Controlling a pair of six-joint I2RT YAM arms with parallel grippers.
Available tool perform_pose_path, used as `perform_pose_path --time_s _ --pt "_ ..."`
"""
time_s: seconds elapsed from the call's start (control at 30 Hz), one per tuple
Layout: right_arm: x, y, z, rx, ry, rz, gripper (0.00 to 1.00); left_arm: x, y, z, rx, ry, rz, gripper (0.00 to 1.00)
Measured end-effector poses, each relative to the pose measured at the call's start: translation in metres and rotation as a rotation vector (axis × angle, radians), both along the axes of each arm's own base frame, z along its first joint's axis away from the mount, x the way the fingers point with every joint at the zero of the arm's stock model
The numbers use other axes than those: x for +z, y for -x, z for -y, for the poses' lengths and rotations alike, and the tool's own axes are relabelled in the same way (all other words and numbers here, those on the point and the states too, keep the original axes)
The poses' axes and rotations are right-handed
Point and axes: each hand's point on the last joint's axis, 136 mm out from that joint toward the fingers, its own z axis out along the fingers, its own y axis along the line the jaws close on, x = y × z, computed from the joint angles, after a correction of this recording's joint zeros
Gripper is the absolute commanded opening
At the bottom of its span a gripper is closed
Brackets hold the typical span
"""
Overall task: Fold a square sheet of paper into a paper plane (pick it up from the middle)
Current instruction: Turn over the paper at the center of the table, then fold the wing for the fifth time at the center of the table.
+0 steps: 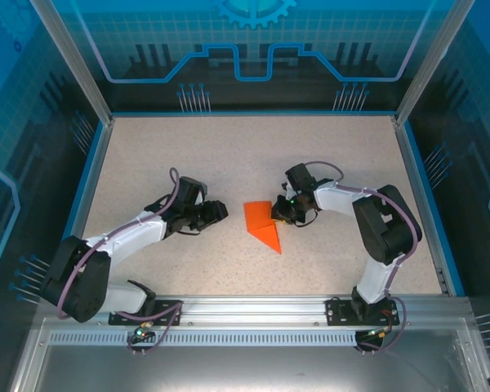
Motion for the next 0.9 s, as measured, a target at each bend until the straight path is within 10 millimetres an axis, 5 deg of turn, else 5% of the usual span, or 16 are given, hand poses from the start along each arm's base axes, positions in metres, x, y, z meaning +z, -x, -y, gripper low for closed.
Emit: perform_pose_path --time_s 0.33,0.9 --pt "-0.001 0.004 0.003 -0.184 -0.151 0.039 0.12 -0.002 -0.001 0.008 -0.022 0.003 -0.009 0.5" --pt "0.005 0.034 0.003 -0.319 -0.101 0.009 0.2 -0.016 -0.001 0.037 -0.077 0.057 -0.078 0.5"
